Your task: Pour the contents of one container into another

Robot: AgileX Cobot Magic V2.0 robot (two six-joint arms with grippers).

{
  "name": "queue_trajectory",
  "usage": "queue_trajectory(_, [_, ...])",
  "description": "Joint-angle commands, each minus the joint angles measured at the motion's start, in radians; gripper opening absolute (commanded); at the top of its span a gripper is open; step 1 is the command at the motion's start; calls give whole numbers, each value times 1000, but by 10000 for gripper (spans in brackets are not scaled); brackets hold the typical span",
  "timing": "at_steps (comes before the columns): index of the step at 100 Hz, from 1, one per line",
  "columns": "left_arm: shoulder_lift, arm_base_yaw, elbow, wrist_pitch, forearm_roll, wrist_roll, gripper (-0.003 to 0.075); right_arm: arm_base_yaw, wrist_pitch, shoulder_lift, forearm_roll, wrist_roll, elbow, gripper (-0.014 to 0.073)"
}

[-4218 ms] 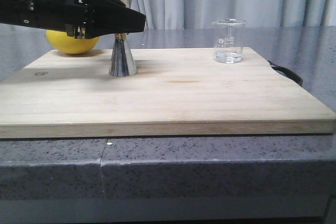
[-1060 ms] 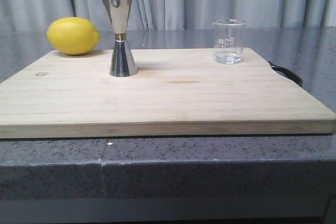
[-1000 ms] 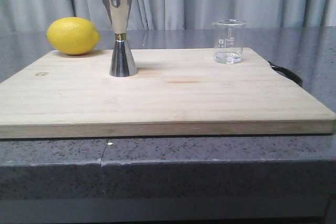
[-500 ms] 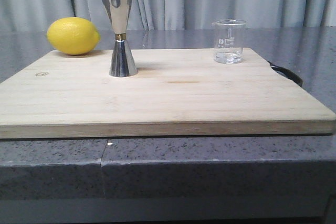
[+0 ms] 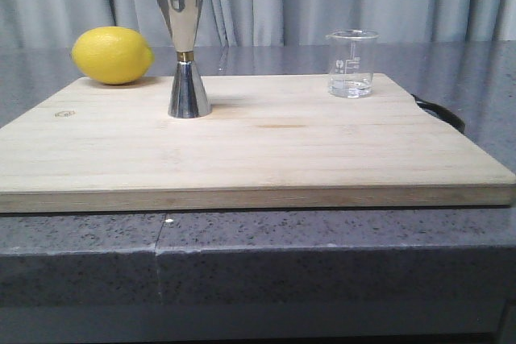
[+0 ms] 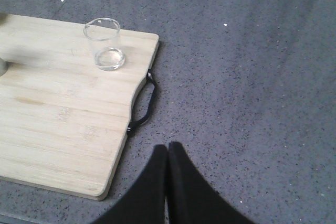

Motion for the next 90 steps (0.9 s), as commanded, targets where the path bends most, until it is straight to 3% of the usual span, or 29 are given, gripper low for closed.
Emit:
queue_trajectory(1, [-24, 3, 27, -173, -13, -7, -19, -7, -64, 1, -26, -1, -24, -75])
queue_trajectory(7, [-24, 3, 55, -230, -23, -7, -19, -7, -64, 1, -26, -1, -24, -75])
queue_trajectory(90, [-24, 3, 53, -235, 18, -7, -19, -7, -64, 1, -26, -1, -24, -75])
